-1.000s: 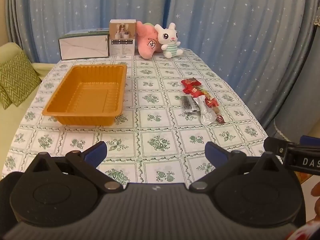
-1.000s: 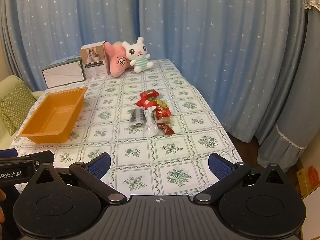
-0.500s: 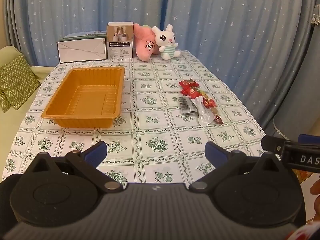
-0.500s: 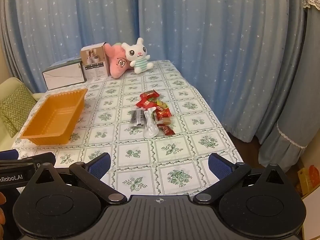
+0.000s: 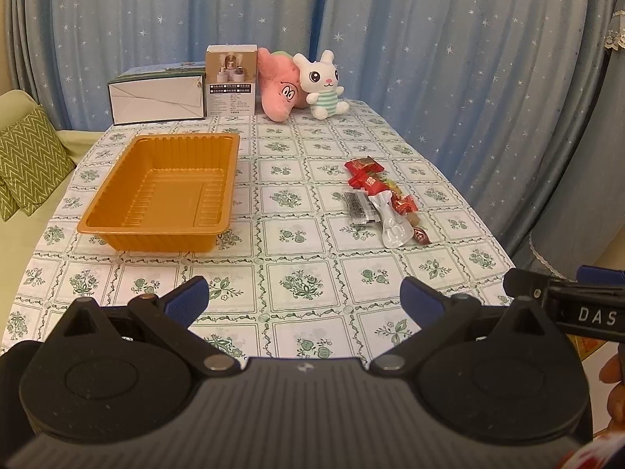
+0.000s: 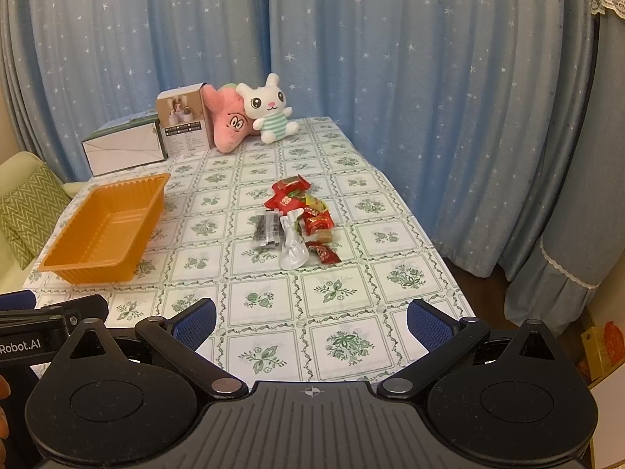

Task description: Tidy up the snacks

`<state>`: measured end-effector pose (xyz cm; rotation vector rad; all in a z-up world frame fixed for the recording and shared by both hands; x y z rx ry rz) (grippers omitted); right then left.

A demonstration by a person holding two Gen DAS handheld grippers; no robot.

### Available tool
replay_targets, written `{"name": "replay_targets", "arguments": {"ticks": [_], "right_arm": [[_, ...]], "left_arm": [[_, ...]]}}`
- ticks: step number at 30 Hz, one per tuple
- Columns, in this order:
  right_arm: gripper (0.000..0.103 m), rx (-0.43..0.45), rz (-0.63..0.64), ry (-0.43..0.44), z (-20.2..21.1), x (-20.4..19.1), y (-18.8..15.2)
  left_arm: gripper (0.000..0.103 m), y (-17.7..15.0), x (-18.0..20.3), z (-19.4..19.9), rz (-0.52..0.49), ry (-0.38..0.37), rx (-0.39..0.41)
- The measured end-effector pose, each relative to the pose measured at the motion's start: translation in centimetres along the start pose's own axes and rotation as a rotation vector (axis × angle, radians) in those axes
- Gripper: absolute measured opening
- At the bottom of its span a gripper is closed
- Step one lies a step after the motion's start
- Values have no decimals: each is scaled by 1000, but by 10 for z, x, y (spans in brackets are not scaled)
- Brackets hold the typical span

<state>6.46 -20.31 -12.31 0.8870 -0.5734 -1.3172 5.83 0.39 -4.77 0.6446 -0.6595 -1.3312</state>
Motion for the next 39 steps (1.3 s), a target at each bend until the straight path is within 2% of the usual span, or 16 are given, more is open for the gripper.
{"name": "replay_targets", "arguments": {"ticks": [39], "right_arm": [[103,3,-5,-3,-1,6,4]], "left_arm": [[103,2,7,-2,1,-2,4]]}}
Point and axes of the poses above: each gripper's, at about its wrist camera, not at the fingertips, and z roughly against the way its jaws point, x to its right, y to its top, the point moved 8 cm from there along -z, roughly the way its jaws point, and after that the axes turned 3 degrees about y, right-handed, at the moved point
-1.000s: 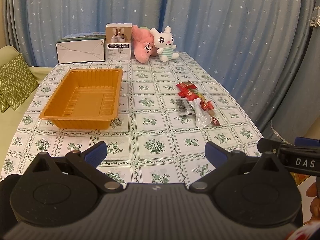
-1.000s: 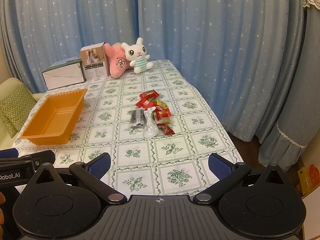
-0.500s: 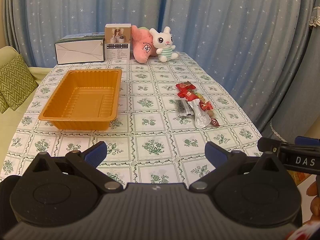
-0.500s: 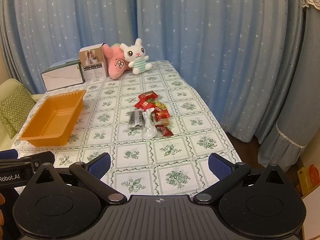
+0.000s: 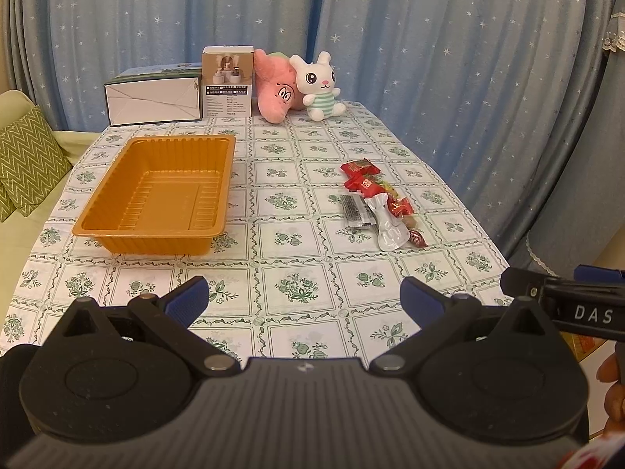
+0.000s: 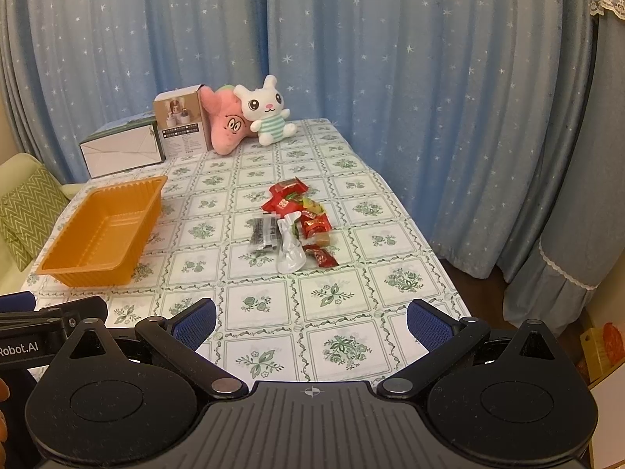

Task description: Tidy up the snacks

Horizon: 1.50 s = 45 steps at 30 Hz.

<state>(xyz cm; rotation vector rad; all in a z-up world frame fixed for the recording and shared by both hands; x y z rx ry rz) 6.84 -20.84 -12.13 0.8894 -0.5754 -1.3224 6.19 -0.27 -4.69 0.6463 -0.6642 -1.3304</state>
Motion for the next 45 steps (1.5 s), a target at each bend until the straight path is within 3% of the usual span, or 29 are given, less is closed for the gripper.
{"name": "replay_targets", "arguments": {"ticks": [45], "right_arm": [[103,18,-23,-12,-4,12,2]], "left_arm": [[103,2,5,-3,18,-28,7]]}}
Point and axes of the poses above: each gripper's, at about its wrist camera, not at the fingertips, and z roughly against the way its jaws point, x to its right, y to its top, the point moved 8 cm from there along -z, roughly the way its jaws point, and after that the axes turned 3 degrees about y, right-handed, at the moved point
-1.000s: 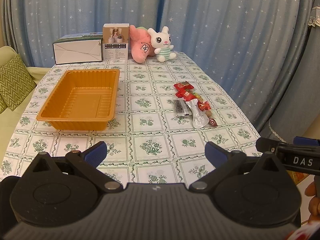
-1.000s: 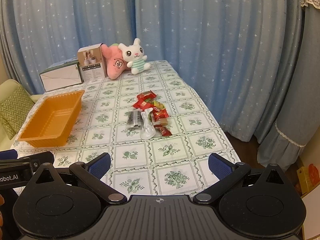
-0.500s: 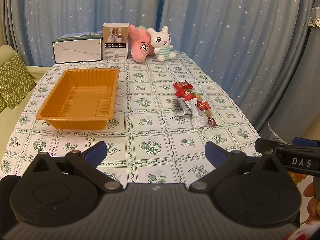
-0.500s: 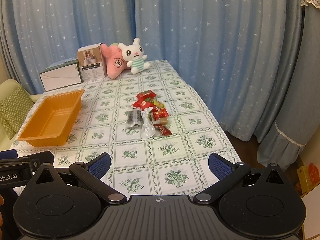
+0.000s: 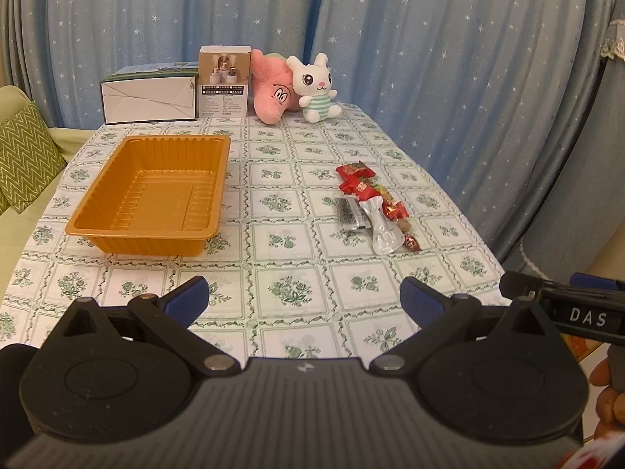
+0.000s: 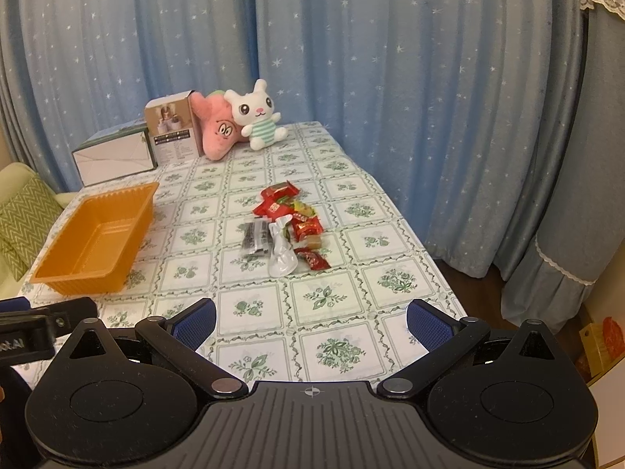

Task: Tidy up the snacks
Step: 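Grasp the clear seed bag with the left tool while the right tool grasps a red candy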

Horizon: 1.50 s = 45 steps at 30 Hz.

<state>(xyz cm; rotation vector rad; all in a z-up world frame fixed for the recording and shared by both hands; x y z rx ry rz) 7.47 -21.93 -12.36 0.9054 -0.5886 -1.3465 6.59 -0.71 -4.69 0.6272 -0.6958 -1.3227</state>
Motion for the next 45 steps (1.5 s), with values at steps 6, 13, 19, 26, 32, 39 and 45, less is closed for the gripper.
{"name": "replay_targets", "arguments": {"ticks": [6,13,19,26,32,39,45], "right_arm": [[103,33,-11,-7,-10,11,11],[103,65,-24,6,-24,30,41],[103,95,20,16,-46,49,70],[90,35,33,46,-105,73,65],[76,-37,109,113,-163,65,41],[53,-90,186,147,-222,55,24],[38,-124,202,185,-259,49,18]], "left_arm": [[103,10,-1,-19,15,-38,-10],[103,38,3,-49,-29,-56,52],[103,58,8,-90,-47,-64,62],[98,64,16,-142,-112,-66,25],[96,61,25,-191,-137,-77,-17],[91,56,29,-234,-133,-110,-70],[91,54,28,-256,-121,-113,-86]]}}
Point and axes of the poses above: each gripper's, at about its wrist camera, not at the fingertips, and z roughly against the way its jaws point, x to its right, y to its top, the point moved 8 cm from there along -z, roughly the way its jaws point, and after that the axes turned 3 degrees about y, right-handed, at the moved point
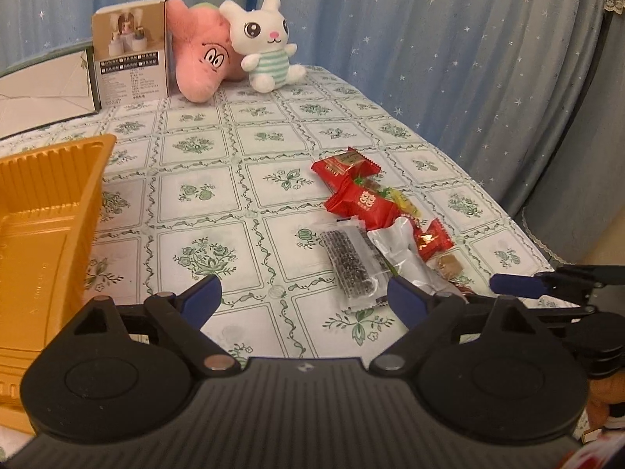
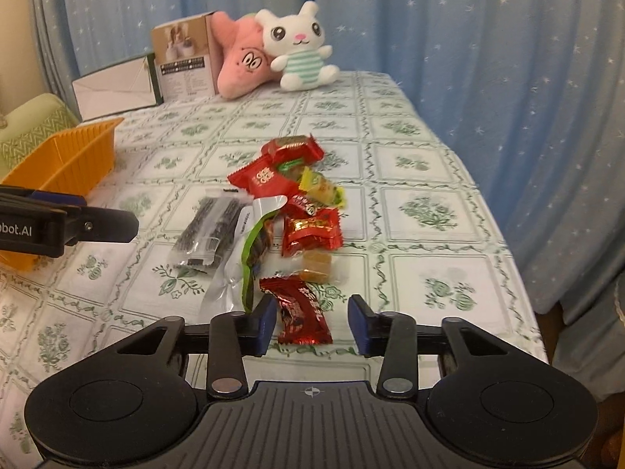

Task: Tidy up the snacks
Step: 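Grasp the clear seed bag with the left tool while the right tool grasps a red candy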

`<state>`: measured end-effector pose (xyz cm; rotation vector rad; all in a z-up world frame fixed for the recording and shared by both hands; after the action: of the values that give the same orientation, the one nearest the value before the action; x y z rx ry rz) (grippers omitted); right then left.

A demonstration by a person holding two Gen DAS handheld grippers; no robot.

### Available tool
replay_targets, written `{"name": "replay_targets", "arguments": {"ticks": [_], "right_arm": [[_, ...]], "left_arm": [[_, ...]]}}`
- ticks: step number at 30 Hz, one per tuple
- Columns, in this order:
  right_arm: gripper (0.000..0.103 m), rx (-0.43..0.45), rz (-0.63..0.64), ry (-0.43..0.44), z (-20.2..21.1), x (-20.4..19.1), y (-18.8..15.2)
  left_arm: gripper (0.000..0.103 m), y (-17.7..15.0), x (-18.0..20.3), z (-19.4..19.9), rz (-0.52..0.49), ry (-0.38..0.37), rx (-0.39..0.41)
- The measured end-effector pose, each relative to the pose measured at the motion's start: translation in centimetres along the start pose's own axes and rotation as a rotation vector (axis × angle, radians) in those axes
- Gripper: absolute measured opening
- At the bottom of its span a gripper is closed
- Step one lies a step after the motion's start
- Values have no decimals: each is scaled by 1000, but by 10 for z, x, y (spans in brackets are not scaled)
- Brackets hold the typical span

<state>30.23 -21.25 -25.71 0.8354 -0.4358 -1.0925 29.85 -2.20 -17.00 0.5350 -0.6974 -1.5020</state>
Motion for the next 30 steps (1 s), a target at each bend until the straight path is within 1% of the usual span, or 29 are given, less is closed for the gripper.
{"name": "replay_targets", "arguments": {"ticks": [1,4,9,12,15,19,21,23,24,25,28,30], "right_arm": [[37,-3,3,4,-4,0,0],[27,-9,27,-5,-11,-2,-2],[22,18,65,-11,-6,-6,-5],[20,50,41,-24,6,-5,-4],[20,67,12,-43,16,-1,-3],[20,55,-16,-59,18,3,-7],[20,39,-29,-66,14,5,-10],[20,34,-37,-69,12,7,-13],[20,35,-36,-69,12,7,-13],[20,35,-33,-72,12,6,-13],[20,33,-26,-75,10,6,-14],[24,30,-18,-80,8,5,-15]], "left_arm": [[91,0,-1,-3,1,0,-3],[91,-1,-1,-9,4,-4,-7],[91,0,5,-17,-8,-25,-14],[91,3,12,-22,-4,-46,-15],[86,8,20,-28,-2,-57,-8],[76,13,30,-43,-15,-69,-20],[75,15,34,-50,-26,-72,-22],[66,16,37,-56,-51,-68,-26],[64,16,38,-59,-60,-62,-30],[59,16,38,-62,-67,-58,-34],[57,14,36,-68,-71,-69,-49],[44,13,37,-66,-80,-83,-46]]}}
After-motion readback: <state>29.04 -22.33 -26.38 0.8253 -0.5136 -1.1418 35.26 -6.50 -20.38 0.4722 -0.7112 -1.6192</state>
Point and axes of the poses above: each gripper's, at about its wrist camera, not at the fingertips, and z roughly against the way its jaws point, x to its right, y to its top, the point moved 8 cm from there along -z, roughly the way its jaws point, and after that the axes turned 3 degrees about y, right-handed, at the moved point
